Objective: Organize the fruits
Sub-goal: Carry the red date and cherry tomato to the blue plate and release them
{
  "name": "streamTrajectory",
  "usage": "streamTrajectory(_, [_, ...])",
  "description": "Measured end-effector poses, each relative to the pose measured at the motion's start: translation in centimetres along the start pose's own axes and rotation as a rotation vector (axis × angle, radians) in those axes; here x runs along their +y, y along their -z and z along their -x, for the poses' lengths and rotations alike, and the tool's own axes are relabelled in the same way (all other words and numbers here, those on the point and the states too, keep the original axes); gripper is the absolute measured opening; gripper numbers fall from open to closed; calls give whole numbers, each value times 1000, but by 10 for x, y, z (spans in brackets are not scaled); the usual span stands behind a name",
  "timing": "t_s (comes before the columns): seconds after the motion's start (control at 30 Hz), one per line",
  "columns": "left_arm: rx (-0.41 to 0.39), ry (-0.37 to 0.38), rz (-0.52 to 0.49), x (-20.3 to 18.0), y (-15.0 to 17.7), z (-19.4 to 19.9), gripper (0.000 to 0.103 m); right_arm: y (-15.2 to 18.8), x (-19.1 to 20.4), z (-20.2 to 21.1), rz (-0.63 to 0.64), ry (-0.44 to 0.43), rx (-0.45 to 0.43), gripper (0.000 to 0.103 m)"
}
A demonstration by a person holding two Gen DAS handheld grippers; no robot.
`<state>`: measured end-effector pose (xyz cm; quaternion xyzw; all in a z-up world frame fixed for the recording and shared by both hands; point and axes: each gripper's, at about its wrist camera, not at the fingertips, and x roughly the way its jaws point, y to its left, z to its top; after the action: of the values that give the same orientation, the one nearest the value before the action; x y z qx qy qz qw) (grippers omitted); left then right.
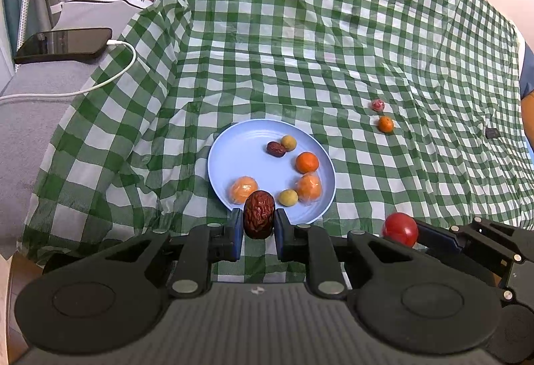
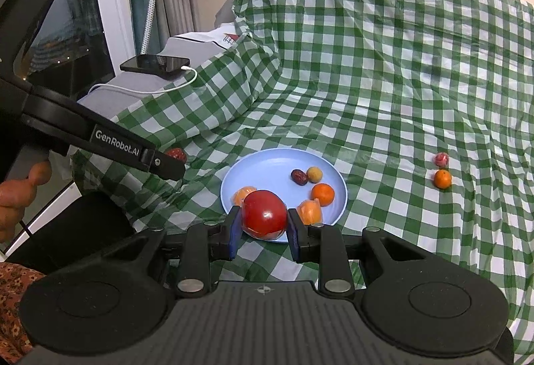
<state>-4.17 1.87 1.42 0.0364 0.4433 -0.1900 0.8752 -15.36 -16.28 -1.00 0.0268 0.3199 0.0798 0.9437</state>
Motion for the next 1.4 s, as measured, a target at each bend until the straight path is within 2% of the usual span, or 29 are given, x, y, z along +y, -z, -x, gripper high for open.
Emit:
streamTrajectory(0.33, [13, -8, 15, 10, -21, -22, 21, -9, -6, -28, 6, 9, 39, 30])
streamTrajectory(0.67, [26, -14, -6, 10, -55, -65, 21, -29, -12, -81, 13, 22, 63, 30])
streamTrajectory(1.13, [139, -43, -43, 16, -76, -152, 21, -28, -32, -161, 28, 40, 185, 30])
streamTrajectory(1.4, [165, -62, -80, 18, -80, -187, 22, -24, -32, -192, 61, 37, 228, 31])
